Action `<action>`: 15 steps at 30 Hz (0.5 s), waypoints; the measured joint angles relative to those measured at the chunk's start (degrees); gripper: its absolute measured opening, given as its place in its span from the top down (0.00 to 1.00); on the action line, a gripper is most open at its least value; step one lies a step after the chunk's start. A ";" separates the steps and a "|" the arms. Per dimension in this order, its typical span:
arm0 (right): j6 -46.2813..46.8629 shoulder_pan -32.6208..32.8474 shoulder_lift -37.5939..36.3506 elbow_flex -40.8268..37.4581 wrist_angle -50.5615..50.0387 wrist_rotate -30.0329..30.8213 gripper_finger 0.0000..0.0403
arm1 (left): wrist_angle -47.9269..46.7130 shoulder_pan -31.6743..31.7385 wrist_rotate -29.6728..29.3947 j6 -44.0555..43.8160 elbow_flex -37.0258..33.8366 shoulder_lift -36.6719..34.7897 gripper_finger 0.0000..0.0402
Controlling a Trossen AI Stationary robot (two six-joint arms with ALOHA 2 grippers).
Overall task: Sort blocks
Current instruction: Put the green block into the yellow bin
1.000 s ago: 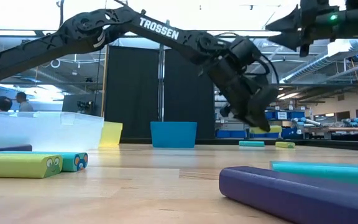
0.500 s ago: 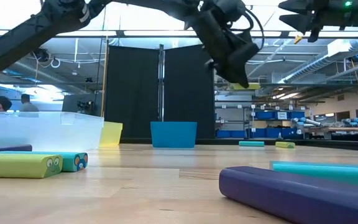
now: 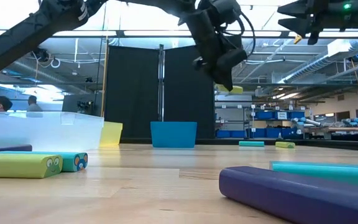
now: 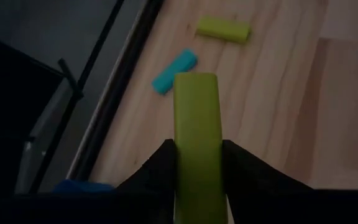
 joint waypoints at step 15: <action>-1.20 0.02 -0.50 0.00 -0.25 0.00 0.42 | 13.63 -0.86 16.09 5.00 0.00 -1.89 0.74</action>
